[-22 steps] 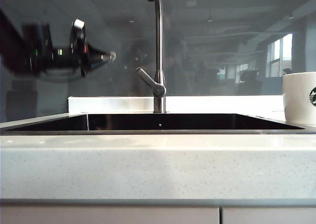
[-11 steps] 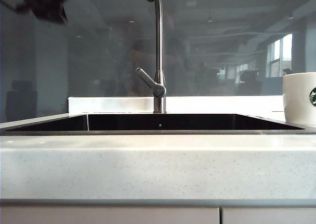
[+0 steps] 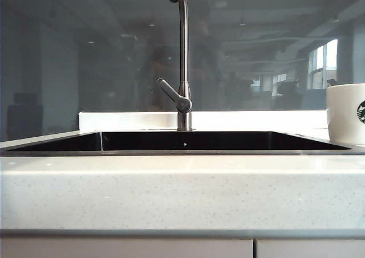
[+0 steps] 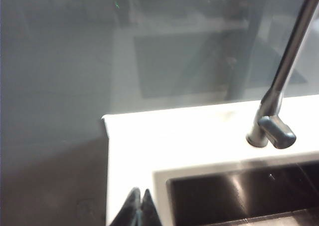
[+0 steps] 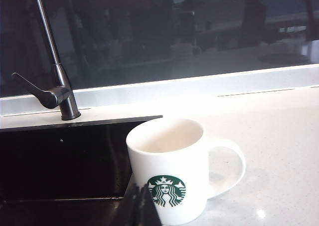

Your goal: Pick up the mug next to the sink, go to the faucet to get some water, pour the water into the sink, and finally put the mug back to its place.

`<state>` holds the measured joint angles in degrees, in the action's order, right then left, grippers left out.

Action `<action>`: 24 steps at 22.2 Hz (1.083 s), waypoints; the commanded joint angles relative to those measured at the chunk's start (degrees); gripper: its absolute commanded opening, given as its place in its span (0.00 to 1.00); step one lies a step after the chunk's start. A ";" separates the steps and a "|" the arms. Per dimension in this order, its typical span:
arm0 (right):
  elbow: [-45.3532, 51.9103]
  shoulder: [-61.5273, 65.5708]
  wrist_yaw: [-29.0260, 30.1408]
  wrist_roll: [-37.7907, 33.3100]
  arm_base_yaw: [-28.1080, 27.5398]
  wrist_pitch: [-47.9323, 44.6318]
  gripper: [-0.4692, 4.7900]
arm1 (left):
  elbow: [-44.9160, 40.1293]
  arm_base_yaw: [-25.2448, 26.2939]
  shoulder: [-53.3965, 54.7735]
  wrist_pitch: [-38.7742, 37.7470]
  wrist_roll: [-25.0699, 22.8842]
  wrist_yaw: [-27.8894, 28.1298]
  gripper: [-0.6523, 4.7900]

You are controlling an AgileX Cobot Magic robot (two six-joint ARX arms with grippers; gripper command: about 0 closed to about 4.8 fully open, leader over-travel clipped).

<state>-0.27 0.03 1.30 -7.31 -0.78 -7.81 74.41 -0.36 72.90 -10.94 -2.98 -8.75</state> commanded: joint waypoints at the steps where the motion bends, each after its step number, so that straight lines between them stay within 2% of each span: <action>1: 0.22 -0.13 -0.13 -0.20 -0.02 -0.96 0.08 | -11.43 0.02 -10.97 4.46 -0.07 7.30 0.11; 6: 0.20 -0.13 -0.13 -0.20 -0.02 -0.98 0.08 | -29.83 0.76 -31.21 4.44 -0.02 11.02 0.11; 13: 0.20 -0.13 -0.13 -0.20 -0.02 -0.98 0.08 | -53.29 0.76 -58.55 4.33 1.57 12.61 0.11; 16: 0.22 -0.13 -0.11 -0.20 -0.02 -0.98 0.08 | -62.47 0.76 -68.35 4.68 3.87 12.63 0.11; 20: 0.20 -0.13 -0.11 -0.20 -0.02 -0.96 0.08 | -71.19 0.76 -72.72 12.15 8.07 12.55 0.11; 22: 0.20 -0.13 -0.13 -0.20 -0.02 -0.98 0.08 | -73.90 0.76 -72.70 15.39 8.39 12.48 0.11; 24: 0.22 -0.13 -0.11 -0.20 -0.02 -0.98 0.08 | -73.83 0.76 -72.70 14.43 8.24 12.52 0.11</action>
<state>-0.27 0.03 1.30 -7.31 -0.75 -7.79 0.19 0.40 0.30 2.37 5.17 3.68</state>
